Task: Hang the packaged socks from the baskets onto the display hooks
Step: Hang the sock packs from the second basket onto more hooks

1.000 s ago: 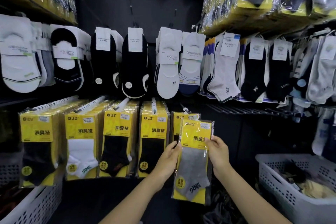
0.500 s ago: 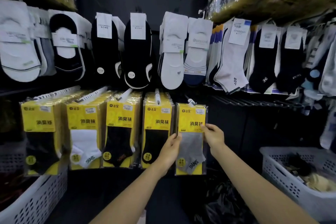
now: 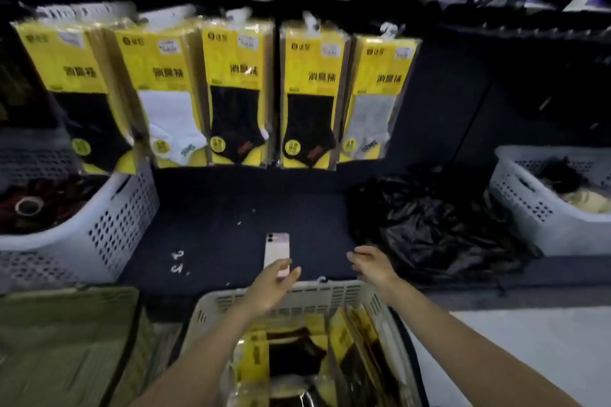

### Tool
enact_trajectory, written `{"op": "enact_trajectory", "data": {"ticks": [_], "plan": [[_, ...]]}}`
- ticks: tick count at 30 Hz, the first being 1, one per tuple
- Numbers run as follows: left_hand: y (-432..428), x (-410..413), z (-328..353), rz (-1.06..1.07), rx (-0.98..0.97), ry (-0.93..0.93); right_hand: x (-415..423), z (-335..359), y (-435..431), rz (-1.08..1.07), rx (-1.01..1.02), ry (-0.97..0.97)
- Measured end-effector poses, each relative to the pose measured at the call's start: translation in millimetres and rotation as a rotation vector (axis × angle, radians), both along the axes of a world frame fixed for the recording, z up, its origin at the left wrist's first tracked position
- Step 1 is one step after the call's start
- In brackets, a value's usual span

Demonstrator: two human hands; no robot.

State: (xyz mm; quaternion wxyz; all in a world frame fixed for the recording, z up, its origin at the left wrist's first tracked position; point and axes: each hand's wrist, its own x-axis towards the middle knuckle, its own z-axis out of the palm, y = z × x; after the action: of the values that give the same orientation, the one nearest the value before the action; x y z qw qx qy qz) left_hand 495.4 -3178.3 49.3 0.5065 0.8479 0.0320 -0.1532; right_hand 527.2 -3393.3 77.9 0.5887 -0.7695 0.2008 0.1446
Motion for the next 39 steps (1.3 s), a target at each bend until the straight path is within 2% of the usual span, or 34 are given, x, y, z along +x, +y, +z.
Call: {"op": "enact_trajectory", "data": {"ticks": [4, 8, 12, 19, 28, 35, 39], "plan": [[40, -64, -96, 0.118, 0.112, 0.2, -59, -92, 15, 0.136, -0.129, 0.211], [65, -109, -154, 0.186, 0.135, 0.478, -111, -161, 9, 0.18, -0.094, 0.511], [70, -130, -176, 0.145, 0.23, 0.6, -120, -202, 10, 0.289, -0.096, 0.544], [59, -140, -195, 0.151, 0.143, 0.722, -125, -225, 25, 0.27, -0.026, 0.661], [55, -139, -201, 0.274, 0.1, 0.721, -128, -234, 24, 0.183, 0.023, 0.621], [52, -125, -171, 0.359, 0.041, 0.819, -128, -197, 32, 0.203, 0.132, 0.557], [42, -109, -136, 0.427, -0.023, 0.663, -111, -147, 29, 0.121, 0.115, 0.437]]}}
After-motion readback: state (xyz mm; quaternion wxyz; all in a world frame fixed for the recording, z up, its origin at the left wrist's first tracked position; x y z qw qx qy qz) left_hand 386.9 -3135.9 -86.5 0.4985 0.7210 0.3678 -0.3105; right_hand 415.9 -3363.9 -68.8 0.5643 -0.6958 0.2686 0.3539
